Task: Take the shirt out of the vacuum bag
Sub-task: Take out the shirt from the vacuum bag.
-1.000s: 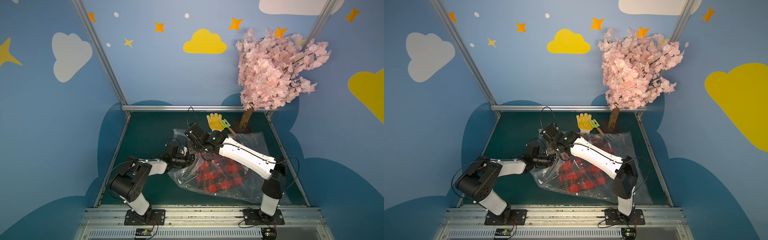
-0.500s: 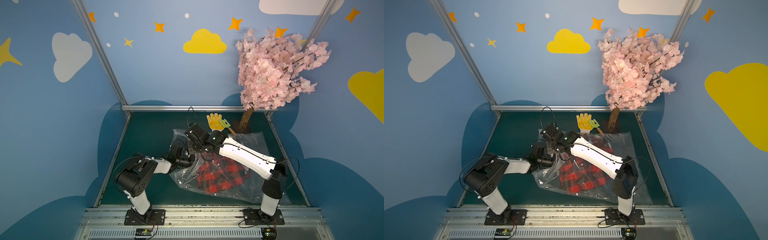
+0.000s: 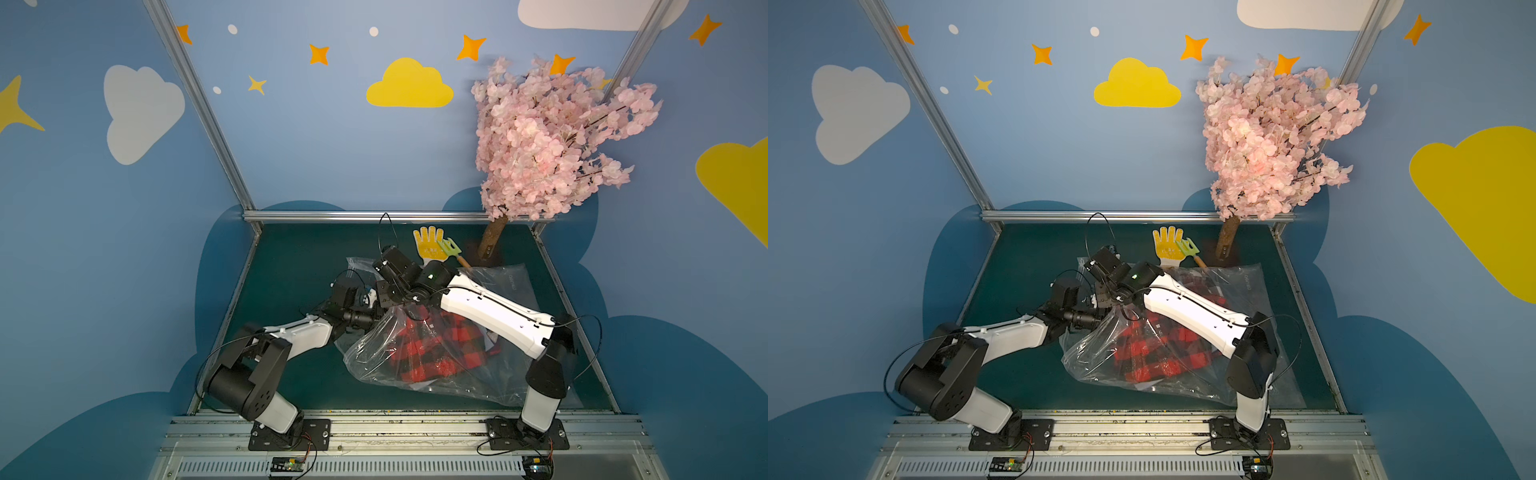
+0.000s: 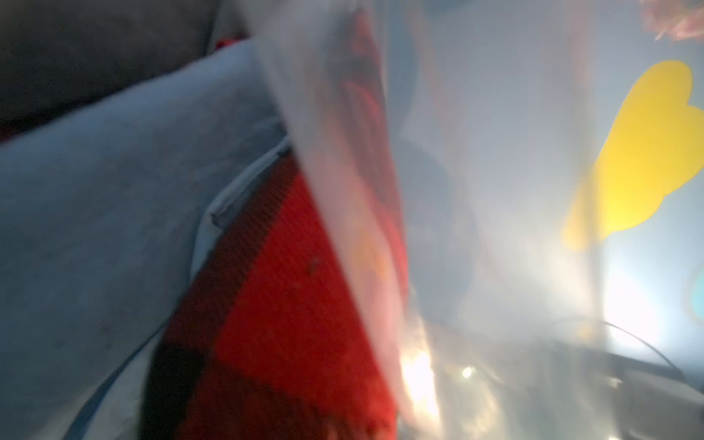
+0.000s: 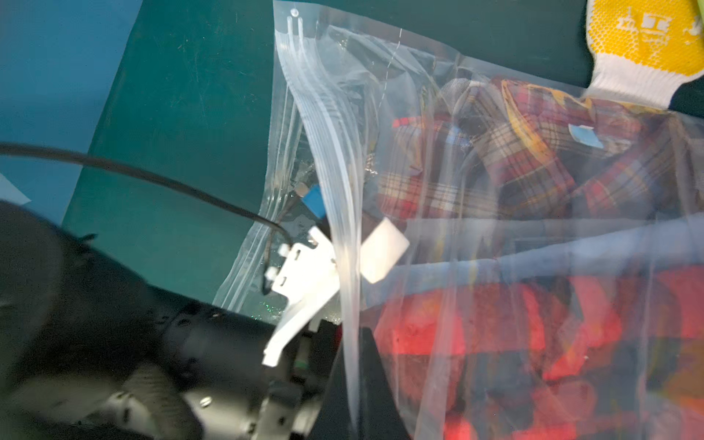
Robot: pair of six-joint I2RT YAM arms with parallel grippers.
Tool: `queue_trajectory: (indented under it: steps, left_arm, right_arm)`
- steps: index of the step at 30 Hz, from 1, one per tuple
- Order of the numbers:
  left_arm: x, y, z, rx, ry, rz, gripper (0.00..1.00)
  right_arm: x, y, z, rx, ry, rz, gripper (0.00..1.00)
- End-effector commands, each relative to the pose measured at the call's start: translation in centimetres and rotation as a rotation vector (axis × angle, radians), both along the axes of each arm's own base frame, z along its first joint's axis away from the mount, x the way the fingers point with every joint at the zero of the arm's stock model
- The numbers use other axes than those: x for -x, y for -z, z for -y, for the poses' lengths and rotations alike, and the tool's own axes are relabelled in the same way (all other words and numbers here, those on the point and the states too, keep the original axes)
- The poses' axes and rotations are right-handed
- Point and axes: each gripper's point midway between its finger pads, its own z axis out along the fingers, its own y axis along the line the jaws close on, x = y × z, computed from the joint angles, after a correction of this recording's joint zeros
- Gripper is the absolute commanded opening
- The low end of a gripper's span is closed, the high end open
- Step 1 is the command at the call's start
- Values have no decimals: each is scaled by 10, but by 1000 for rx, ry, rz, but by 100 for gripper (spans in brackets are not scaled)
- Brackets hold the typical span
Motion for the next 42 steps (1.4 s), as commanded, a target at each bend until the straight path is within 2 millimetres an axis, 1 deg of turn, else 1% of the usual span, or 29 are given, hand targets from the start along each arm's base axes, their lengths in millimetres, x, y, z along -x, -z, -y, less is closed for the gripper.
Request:
queue_trajectory:
  steps: [1, 3, 11, 16, 19, 22, 26, 29, 36, 40, 42]
  left_arm:
    - [4, -27, -7, -9, 29, 74, 8]
    - [4, -32, -12, -21, 22, 87, 8]
    - [-10, -20, -55, -80, -56, 55, 8]
    - [-13, -16, -75, -124, -90, 49, 7]
    - [-15, -10, -92, -148, -126, 27, 7]
    - [-22, -3, -113, -168, -199, 13, 7]
    - [-29, 13, -134, -233, -244, -25, 7]
    - [-38, 21, -146, -290, -273, -28, 7]
    - [-70, 24, -178, -399, -335, -22, 6]
    - [-86, 34, -192, -468, -322, -42, 6]
    - [-91, 43, -200, -520, -297, -67, 6]
  right_arm:
    - [-3, -12, 13, -13, 18, 16, 0]
    - [-4, -11, 17, -10, 24, 16, 0]
    - [-3, -2, 21, 11, 31, -6, 0]
    - [-4, 8, 26, 45, 49, -16, 0]
    - [-5, 11, 29, 64, 56, -19, 0]
    - [-6, 14, 32, 79, 60, -22, 0]
    - [-8, 21, 33, 94, 57, -30, 0]
    - [-8, 29, 31, 111, 44, -43, 0]
    - [0, 58, 23, 135, 8, -142, 0]
    - [8, 71, 14, 140, -34, -216, 0]
    - [9, 77, 12, 150, -50, -237, 0]
